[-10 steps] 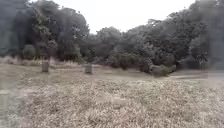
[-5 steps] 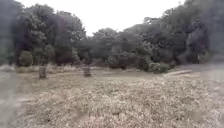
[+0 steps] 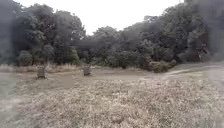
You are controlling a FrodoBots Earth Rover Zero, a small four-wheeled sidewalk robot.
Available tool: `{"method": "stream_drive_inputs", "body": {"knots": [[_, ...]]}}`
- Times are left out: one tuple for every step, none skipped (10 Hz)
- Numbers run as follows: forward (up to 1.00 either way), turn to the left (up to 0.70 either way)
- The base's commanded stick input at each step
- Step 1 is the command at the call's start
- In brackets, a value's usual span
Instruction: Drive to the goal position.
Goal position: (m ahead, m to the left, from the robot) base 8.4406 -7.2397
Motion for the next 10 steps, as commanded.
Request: {"method": "stream_drive_inputs", "body": {"knots": [[0.00,0.00],[0.17,0.00],[0.34,0.00],[0.45,0.00],[0.45,0.00],[0.45,0.00],[0.45,0.00],[0.45,0.00],[0.45,0.00],[0.45,0.00]]}}
